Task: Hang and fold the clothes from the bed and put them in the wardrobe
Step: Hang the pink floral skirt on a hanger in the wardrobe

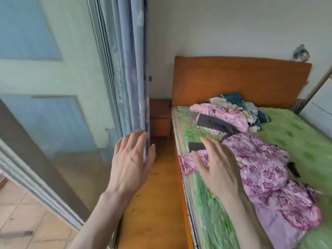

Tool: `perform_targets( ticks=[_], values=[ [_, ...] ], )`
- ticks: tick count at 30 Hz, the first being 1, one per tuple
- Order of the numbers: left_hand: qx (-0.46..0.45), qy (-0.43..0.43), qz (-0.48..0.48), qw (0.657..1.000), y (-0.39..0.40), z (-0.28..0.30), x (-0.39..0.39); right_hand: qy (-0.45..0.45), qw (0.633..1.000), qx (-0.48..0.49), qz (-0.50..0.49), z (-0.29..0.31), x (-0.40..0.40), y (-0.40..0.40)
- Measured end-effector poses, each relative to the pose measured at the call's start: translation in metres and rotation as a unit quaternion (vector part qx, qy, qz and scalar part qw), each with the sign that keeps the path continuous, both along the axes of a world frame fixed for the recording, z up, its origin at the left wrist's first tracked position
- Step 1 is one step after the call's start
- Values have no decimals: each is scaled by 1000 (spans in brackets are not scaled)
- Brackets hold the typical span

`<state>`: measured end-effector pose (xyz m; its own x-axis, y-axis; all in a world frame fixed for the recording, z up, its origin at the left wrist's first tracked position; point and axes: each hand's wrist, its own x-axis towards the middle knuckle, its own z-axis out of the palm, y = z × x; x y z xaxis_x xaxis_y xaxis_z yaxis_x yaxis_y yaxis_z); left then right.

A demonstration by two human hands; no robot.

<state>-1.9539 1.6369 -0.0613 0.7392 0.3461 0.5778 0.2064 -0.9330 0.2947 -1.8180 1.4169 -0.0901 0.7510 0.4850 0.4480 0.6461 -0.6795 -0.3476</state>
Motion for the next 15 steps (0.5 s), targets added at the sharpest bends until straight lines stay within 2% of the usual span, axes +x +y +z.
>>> perform_targets(
  ticks=[8, 15],
  values=[
    [5, -7, -101, 995, 63, -6, 131, 44, 997, -16, -68, -27, 89, 50],
    [-16, 3, -172, 985, 80, -18, 235, 45, 984, -53, -163, -21, 155, 55]
  ],
)
